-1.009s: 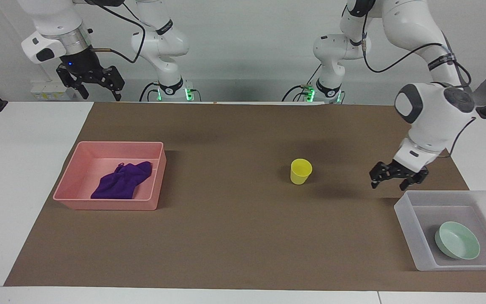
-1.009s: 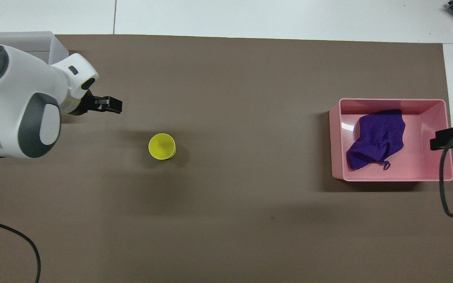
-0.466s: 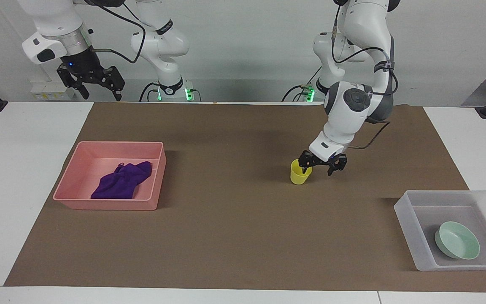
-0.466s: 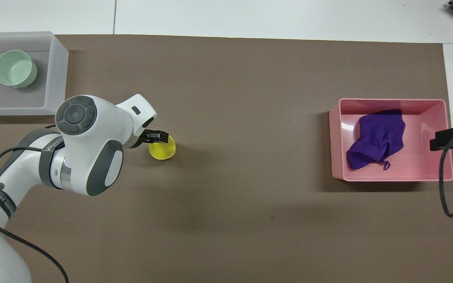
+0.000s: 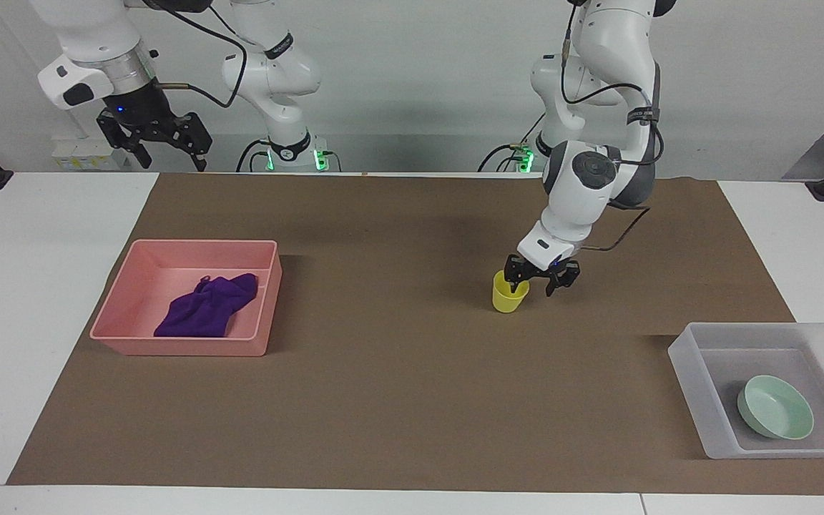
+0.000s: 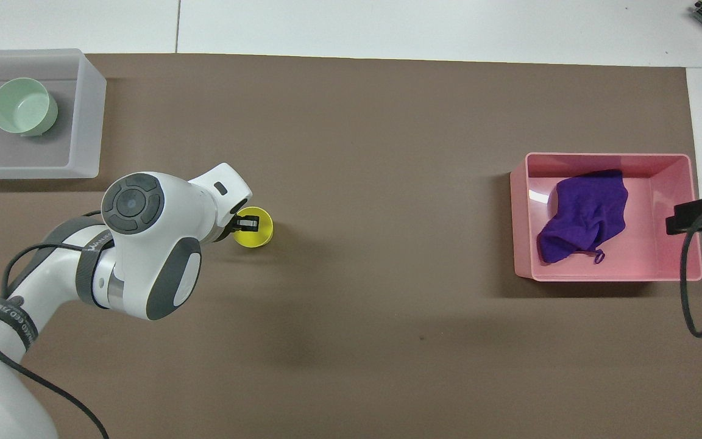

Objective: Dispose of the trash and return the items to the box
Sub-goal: 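Carry the yellow cup with the left gripper into the clear box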

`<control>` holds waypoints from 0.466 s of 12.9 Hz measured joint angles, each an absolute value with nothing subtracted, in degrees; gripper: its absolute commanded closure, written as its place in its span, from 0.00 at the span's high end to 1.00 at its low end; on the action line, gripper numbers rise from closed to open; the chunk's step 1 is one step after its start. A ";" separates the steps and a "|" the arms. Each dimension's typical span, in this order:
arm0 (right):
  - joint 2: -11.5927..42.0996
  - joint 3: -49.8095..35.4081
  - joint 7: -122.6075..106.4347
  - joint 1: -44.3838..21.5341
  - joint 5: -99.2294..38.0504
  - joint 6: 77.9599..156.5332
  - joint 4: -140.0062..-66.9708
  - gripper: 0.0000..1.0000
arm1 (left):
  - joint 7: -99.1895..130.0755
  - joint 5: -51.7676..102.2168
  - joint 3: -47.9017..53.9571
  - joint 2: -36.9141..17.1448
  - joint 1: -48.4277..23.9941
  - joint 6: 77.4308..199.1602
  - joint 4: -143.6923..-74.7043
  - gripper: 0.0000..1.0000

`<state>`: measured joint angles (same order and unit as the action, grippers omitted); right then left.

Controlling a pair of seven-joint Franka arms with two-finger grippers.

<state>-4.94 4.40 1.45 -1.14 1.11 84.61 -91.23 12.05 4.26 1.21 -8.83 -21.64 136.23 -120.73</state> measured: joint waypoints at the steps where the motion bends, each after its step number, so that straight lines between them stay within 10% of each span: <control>1: -4.96 4.41 1.45 -1.14 1.11 84.61 -91.26 1.00 | 12.06 4.26 0.87 -8.55 -21.53 136.10 -120.13 0.00; 6: -5.19 4.45 1.45 -1.13 1.11 84.61 -91.40 1.00 | 11.60 4.22 -0.21 -7.67 -16.12 128.39 -110.86 0.00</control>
